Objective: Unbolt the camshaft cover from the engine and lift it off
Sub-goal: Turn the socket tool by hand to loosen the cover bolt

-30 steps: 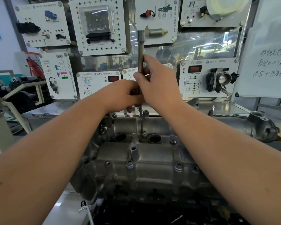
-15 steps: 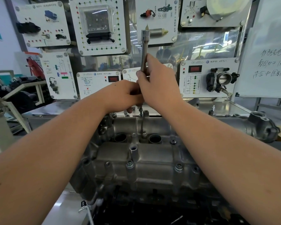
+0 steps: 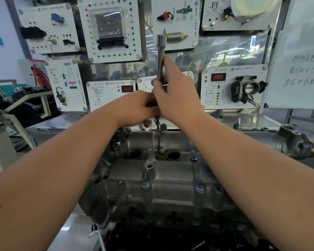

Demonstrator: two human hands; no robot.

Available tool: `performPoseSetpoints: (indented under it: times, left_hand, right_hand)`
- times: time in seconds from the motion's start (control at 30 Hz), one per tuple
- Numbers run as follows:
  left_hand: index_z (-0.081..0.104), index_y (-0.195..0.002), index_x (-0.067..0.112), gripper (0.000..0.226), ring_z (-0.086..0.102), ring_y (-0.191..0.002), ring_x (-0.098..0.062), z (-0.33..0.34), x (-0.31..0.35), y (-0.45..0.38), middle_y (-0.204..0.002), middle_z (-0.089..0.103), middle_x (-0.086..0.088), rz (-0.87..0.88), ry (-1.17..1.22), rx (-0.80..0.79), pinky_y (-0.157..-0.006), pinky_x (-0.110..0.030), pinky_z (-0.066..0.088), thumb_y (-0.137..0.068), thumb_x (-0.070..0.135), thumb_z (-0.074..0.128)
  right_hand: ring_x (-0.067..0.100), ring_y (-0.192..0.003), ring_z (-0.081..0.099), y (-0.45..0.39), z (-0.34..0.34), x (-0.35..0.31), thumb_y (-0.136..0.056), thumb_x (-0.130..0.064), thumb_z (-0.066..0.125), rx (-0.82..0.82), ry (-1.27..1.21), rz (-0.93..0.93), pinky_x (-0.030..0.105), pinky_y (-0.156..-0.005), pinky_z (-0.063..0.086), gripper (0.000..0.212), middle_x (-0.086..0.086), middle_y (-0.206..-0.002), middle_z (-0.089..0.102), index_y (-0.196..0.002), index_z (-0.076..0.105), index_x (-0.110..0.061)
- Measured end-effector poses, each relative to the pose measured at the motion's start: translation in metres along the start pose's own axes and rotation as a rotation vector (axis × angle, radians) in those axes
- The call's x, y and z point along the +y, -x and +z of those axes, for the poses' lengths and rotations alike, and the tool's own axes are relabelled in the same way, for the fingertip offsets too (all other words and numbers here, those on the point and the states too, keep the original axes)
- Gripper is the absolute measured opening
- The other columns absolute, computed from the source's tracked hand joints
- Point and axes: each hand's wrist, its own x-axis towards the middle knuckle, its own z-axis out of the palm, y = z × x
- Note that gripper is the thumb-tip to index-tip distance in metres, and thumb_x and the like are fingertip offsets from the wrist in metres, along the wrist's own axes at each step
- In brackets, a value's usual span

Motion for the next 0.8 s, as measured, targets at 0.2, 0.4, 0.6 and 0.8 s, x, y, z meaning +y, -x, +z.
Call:
performPoseSetpoints:
  times: [0.2,0.4,0.6,0.8]
  left_hand:
    - [0.063,-0.080,0.035,0.017,0.072,-0.060,-0.008,0.0011,-0.0002,-0.0017,-0.075,0.074,0.006,0.005,-0.025,0.028,-0.057,-0.018,0.050,-0.096,0.034,0.057]
    - [0.064,-0.084,0.039,0.021,0.070,-0.063,0.000,-0.0002,0.0002,0.0002,-0.072,0.069,0.031,-0.003,0.012,0.014,-0.055,-0.010,0.043,-0.100,0.030,0.053]
    - [0.064,-0.083,0.038,0.015,0.071,-0.061,-0.001,-0.0003,0.0007,-0.0002,-0.077,0.072,0.023,0.005,-0.015,0.018,-0.057,-0.015,0.045,-0.096,0.036,0.057]
    - [0.062,-0.087,0.041,0.018,0.072,-0.065,-0.004,-0.0004,0.0001,0.0004,-0.079,0.069,0.034,0.011,0.022,0.000,-0.058,-0.019,0.047,-0.099,0.030,0.055]
  right_hand:
    - [0.018,-0.092,0.066,0.0026,0.0011,-0.0022,-0.098,-0.024,0.061,0.026,-0.022,-0.020,0.031,-0.086,0.051,0.049,0.000,-0.108,0.071,-0.145,0.049,-0.021]
    - [0.018,-0.075,0.063,0.0012,0.0019,-0.0015,-0.100,-0.018,0.051,0.009,-0.017,0.025,0.035,-0.075,0.055,0.052,-0.003,-0.082,0.063,-0.151,0.039,-0.019]
    - [0.017,-0.084,0.066,0.0030,0.0006,-0.0012,-0.099,-0.023,0.058,0.011,-0.024,-0.018,0.033,-0.080,0.054,0.059,0.000,-0.098,0.070,-0.153,0.035,-0.023]
    - [0.018,-0.073,0.058,-0.0007,0.0024,0.0013,-0.102,-0.019,0.051,-0.006,-0.004,0.008,0.030,-0.068,0.044,0.044,-0.001,-0.079,0.058,-0.145,0.043,-0.012]
